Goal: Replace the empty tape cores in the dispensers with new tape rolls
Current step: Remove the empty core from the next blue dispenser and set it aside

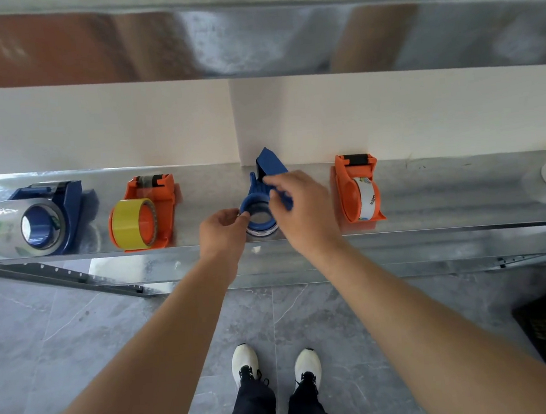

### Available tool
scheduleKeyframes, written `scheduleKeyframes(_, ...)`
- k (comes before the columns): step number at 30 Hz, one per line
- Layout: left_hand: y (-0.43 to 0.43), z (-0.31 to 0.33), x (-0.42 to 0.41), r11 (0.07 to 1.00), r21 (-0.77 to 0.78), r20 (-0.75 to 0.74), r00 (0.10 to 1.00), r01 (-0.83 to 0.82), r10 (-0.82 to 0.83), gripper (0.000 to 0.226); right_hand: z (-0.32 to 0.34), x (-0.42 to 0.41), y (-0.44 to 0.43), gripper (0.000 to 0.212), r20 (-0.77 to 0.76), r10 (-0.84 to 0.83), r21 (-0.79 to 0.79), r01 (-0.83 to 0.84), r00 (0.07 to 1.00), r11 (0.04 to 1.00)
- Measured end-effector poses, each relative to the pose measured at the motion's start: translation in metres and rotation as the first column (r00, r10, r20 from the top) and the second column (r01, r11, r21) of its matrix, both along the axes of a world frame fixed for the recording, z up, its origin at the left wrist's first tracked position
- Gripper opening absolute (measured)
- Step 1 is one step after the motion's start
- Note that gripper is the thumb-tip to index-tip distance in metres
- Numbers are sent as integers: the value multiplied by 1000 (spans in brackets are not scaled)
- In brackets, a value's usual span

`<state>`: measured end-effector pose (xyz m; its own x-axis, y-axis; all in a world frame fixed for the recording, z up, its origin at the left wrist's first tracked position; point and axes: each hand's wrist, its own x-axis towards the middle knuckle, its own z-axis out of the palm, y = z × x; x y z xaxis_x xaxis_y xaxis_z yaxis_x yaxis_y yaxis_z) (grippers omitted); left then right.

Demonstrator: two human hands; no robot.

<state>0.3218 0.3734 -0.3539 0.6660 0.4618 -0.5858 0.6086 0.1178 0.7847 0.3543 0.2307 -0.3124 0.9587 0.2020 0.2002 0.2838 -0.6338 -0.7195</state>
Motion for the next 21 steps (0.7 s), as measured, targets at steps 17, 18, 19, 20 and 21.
scheduleKeyframes(17, 7, 16, -1, 990, -123, 7, 998, 69, -69, 32, -11, -9, 43, 38, -479, -184, -240, 73, 859, 968)
scheduleKeyframes(18, 7, 19, -1, 990, -130, 13, 998, 60, -59, 31, -9, -9, 43, 38, -480, -191, -228, 89, 856, 970)
scheduleKeyframes(19, 7, 22, -1, 989, -138, 21, 998, 55, -52, 29, -6, -9, 42, 38, -477, -201, -223, 103, 856, 969)
scheduleKeyframes(20, 8, 26, -1, 988, -148, 30, 998, 52, -48, 26, -4, -9, 41, 38, -468, -210, -220, 117, 859, 968)
scheduleKeyframes(21, 8, 29, -1, 986, -157, 40, 998, 52, -46, 24, -1, -10, 41, 39, -458, -221, -223, 129, 861, 966)
